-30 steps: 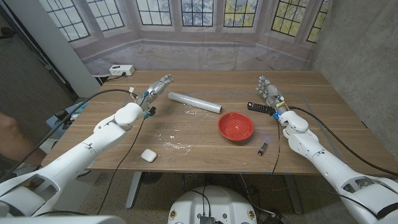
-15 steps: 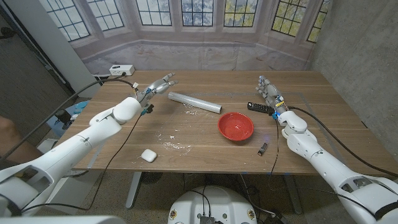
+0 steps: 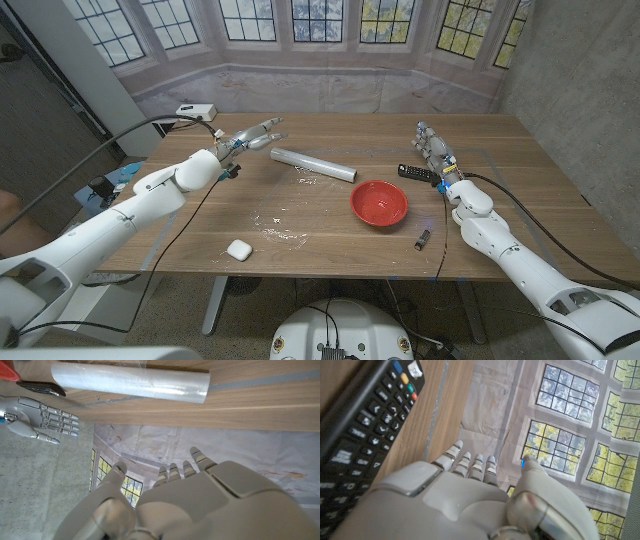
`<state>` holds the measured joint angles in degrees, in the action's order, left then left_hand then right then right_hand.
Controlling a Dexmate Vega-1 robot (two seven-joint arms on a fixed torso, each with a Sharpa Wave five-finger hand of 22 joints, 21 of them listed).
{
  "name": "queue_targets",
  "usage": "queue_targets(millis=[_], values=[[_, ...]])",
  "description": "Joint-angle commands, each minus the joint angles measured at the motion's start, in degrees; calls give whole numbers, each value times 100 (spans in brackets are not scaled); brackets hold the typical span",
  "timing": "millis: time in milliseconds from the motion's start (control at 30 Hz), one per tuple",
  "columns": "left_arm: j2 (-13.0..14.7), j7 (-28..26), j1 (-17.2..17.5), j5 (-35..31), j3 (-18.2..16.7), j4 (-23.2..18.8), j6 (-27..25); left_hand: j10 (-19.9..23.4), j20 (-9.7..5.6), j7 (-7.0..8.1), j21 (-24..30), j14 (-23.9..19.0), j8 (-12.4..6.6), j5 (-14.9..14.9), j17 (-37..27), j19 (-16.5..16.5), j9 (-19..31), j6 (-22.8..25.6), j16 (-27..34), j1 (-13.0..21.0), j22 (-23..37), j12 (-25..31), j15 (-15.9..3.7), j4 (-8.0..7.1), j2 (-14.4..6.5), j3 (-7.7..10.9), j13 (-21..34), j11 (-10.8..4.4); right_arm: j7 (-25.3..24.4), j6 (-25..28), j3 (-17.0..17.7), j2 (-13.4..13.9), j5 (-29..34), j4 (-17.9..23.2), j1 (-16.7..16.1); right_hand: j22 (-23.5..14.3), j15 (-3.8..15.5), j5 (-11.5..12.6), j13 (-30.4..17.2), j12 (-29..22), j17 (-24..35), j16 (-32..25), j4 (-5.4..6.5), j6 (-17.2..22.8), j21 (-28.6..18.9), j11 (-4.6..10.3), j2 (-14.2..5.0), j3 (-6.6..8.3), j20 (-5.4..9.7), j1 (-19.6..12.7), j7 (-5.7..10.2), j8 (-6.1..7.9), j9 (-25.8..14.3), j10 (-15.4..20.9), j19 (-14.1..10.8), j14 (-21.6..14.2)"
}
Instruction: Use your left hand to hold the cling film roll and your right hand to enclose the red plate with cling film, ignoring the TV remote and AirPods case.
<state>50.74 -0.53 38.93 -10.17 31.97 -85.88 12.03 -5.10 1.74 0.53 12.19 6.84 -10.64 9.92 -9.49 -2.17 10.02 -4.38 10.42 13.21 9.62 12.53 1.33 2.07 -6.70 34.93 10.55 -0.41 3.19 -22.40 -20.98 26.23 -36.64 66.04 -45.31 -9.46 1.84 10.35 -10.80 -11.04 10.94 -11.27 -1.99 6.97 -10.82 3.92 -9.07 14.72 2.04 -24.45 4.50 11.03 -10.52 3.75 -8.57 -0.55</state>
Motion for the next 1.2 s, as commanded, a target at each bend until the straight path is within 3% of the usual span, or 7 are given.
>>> queue_targets(millis=[33,333,500,700,867,933,1200], values=[[341,264,-73,-550,-7,-235,43,-6,-2,35,6,-48,-15,-4,-7,-37,5,-2,13,31,15,13,-17,76,93,-7,9,-89,-101,5,66,100,-7,209,-165,-29,359,-5,-13,-31,13,-48,-45,65,-31,25,3,15,254,-61,9,36,-16,61,-47,-47],[495,383,-179,-1009,-9,-354,18,56,3,216,-66,-214,-58,22,-14,-122,5,90,16,458,5,-13,-96,547,225,37,14,-212,-161,32,82,120,-19,300,-249,-29,365,-9,-13,-30,15,-52,-58,69,-31,25,3,18,244,-60,7,33,-16,69,-54,-51],[513,430,-322,-1281,27,-303,43,170,24,350,-99,-432,-112,39,-18,-208,6,247,44,930,2,-2,-121,825,239,124,17,-333,-208,49,83,116,-15,339,-284,-30,370,-12,-13,-27,16,-53,-66,71,-33,25,3,20,232,-59,7,31,-17,68,-60,-51],[454,507,-518,-1511,92,-182,59,308,109,460,-119,-577,-138,49,-22,-226,8,356,51,1229,3,28,-179,876,300,156,22,-396,-256,60,98,110,-23,350,-304,-30,366,-13,-13,-30,16,-56,-73,77,-33,29,2,23,223,-60,9,31,-17,77,-65,-58],[351,537,-663,-1521,121,15,44,656,137,505,-118,-1059,-190,51,-35,-325,13,642,107,1819,9,104,-199,873,457,166,38,-400,-278,92,102,139,-7,368,-301,-30,364,-10,-13,-28,8,-54,-104,82,-38,30,10,36,207,-86,18,30,-17,79,-80,-66],[334,544,-745,-1631,181,78,82,800,137,536,-117,-1194,-213,53,-37,-361,14,778,110,2008,11,131,-344,869,540,136,42,-448,-294,110,103,151,4,373,-297,-30,360,-9,-13,-28,1,-51,-137,81,-37,32,33,43,204,-112,16,28,-17,84,-82,-74],[183,561,-1084,-1962,413,405,275,1513,242,722,-117,-1875,-306,155,-46,-473,23,1452,173,2833,18,271,-462,846,987,-50,68,-683,-329,97,109,136,29,327,-247,-30,376,-3,-11,-18,-19,-39,-252,74,-36,39,84,76,183,-212,17,19,-16,76,-98,-87]])
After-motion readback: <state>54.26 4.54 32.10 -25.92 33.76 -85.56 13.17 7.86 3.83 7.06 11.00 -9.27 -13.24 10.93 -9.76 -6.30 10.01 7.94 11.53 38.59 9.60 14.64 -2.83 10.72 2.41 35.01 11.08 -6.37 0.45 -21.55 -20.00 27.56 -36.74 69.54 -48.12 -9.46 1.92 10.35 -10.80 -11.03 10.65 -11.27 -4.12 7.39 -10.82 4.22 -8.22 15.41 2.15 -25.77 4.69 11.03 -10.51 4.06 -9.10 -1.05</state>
